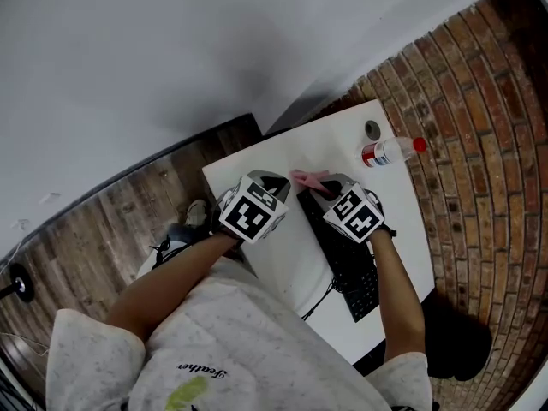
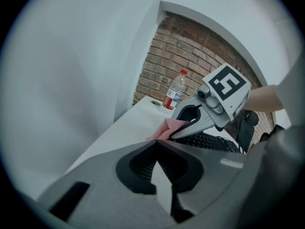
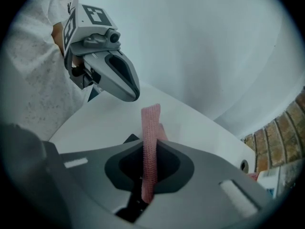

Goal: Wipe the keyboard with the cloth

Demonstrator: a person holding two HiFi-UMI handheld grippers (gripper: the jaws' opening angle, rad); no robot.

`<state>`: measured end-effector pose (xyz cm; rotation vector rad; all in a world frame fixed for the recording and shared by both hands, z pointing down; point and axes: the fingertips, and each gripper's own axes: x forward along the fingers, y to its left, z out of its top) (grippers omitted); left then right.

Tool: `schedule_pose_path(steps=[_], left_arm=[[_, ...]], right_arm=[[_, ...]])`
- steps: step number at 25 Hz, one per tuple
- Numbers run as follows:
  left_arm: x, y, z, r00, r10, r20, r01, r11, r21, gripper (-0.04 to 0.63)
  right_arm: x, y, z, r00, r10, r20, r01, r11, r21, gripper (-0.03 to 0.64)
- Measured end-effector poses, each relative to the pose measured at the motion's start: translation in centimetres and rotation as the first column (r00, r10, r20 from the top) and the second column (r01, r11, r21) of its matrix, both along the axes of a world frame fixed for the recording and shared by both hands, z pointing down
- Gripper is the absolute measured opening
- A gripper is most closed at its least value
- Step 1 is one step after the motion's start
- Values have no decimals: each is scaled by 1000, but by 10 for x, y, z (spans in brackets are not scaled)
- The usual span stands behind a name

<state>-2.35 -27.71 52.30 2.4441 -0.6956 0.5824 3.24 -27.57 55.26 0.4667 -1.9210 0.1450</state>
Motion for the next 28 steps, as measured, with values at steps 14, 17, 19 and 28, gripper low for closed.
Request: schedule_pose_path(steps=[14, 17, 19, 28], left_arm=[[-14, 18, -5, 996, -84, 2, 84, 996, 5, -3], [-19, 23, -5, 993, -114, 0, 114, 993, 11, -3], [-24, 27, -6, 991, -131, 4, 131, 991, 11, -3], [-32, 34, -29, 979, -200, -33, 202, 979, 42, -3]], right_arm=[[-28, 23, 3, 997, -65, 46, 66, 998, -7, 23], [-35, 31, 3, 995, -82, 54, 83, 996, -11, 23], [-40, 38, 3, 994, -93, 61, 94, 996, -10, 23], [-40, 54, -16, 990, -28, 140, 15, 995, 95, 23]])
